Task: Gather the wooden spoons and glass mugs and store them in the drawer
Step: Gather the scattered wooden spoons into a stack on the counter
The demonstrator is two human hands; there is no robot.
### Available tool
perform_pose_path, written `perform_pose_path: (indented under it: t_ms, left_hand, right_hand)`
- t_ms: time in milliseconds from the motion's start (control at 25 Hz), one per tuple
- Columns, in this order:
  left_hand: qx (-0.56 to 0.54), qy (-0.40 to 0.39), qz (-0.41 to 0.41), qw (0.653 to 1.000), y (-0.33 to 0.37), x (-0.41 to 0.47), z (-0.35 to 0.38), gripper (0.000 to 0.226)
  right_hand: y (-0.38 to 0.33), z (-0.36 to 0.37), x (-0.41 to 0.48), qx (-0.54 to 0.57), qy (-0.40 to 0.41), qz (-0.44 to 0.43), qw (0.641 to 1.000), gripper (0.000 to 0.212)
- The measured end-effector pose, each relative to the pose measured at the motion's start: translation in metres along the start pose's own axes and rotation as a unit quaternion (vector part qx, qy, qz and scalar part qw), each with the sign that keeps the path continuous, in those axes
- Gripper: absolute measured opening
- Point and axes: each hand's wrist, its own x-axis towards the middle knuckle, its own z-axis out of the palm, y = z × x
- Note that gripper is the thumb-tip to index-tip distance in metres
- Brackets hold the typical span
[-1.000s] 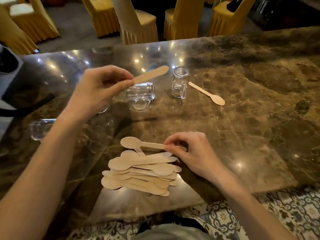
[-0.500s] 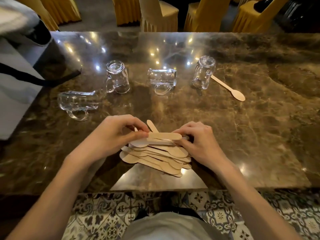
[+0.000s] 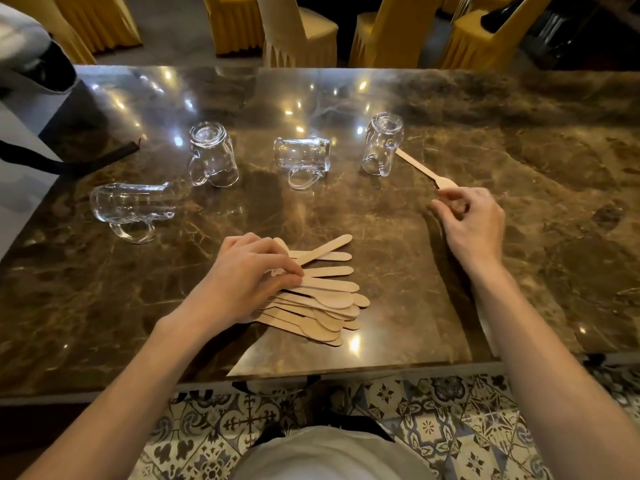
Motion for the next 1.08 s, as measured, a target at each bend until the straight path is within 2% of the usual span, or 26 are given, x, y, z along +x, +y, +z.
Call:
perform_pose_path:
  t_ms: [80,160,240,320,440,680,920,1000,1080]
  left_hand:
    - [-0.004,0.021,0.009,1.0,0.001,-0.003,-0.001,0.021]
    - [-0.016,0.077,0.011,0.997,-0.003,-0.007,-0.004,0.028]
    - [-0.014,0.154,-0.04,0.987,-0.016,-0.011,-0.009,0.032]
    - [0.027,0.196,-0.117,0.973,-0.035,-0.017,-0.013,0.033]
    - [0.086,0.174,-0.178,0.965,-0.058,-0.02,-0.008,0.035]
    - [0.109,0.177,-0.174,0.963,-0.07,-0.018,0.0,0.032]
    - [0.111,0.179,-0.174,0.962,-0.075,-0.018,0.003,0.033]
    - [0.112,0.183,-0.169,0.962,-0.076,-0.018,0.004,0.032]
    - [0.112,0.188,-0.165,0.962,-0.076,-0.019,0.005,0.032]
  right_hand:
    - [0.006,0.006,0.008,-0.024,-0.013,0.017,0.999,0.041]
    - [0.009,0.014,0.015,-0.059,-0.044,0.012,0.997,0.047]
    - [0.01,0.019,0.019,-0.078,-0.041,0.006,0.996,0.041]
    - [0.01,0.022,0.021,-0.077,-0.024,0.01,0.997,0.033]
    - [0.011,0.023,0.025,-0.09,-0.024,0.024,0.995,0.029]
    - [0.013,0.021,0.023,-0.092,-0.019,0.035,0.995,0.022]
    - [-0.002,-0.003,-0.004,-0.015,0.073,0.075,0.994,0.031]
    - [-0.019,-0.018,-0.016,0.077,0.054,0.045,0.995,0.03]
    - [-0.044,-0.029,-0.035,0.145,-0.034,-0.037,0.988,0.027]
